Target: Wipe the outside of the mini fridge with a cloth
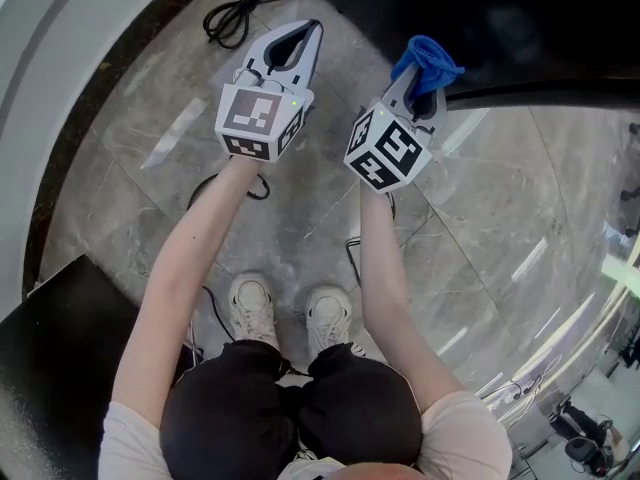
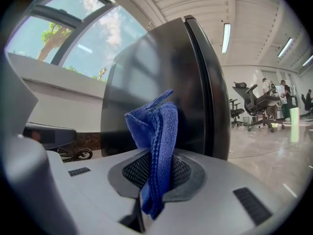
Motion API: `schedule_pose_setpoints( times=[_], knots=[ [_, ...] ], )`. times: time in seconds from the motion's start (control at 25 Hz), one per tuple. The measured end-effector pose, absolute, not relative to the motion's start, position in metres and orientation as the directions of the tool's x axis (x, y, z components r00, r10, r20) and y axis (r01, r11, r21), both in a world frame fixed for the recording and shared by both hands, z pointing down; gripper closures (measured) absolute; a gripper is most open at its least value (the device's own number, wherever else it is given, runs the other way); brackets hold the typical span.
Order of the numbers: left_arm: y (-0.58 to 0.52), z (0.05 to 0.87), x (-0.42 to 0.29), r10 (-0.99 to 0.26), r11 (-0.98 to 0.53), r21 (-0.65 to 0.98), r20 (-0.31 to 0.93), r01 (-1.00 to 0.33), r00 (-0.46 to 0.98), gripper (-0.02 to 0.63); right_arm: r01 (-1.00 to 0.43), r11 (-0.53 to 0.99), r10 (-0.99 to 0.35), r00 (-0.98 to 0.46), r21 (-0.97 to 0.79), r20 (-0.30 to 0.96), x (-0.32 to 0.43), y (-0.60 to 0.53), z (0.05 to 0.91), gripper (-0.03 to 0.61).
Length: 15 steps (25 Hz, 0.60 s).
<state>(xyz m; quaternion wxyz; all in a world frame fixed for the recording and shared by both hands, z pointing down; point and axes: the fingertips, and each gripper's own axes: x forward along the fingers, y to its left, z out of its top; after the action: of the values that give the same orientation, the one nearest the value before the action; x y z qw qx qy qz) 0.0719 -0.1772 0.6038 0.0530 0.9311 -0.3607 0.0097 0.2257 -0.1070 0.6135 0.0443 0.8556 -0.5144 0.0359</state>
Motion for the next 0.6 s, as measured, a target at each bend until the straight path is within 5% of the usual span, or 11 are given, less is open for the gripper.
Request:
schedule_pose_setpoints(
  times=[0.6],
  knots=[
    [-0.164, 0.566, 0.075, -0.674, -0.737, 0.054, 0.014, -0.673, 0.739, 0.609, -0.872, -0.488, -0.862, 0.488, 0.039, 0.135, 0.261, -0.055, 0.609, 0.506]
  ],
)
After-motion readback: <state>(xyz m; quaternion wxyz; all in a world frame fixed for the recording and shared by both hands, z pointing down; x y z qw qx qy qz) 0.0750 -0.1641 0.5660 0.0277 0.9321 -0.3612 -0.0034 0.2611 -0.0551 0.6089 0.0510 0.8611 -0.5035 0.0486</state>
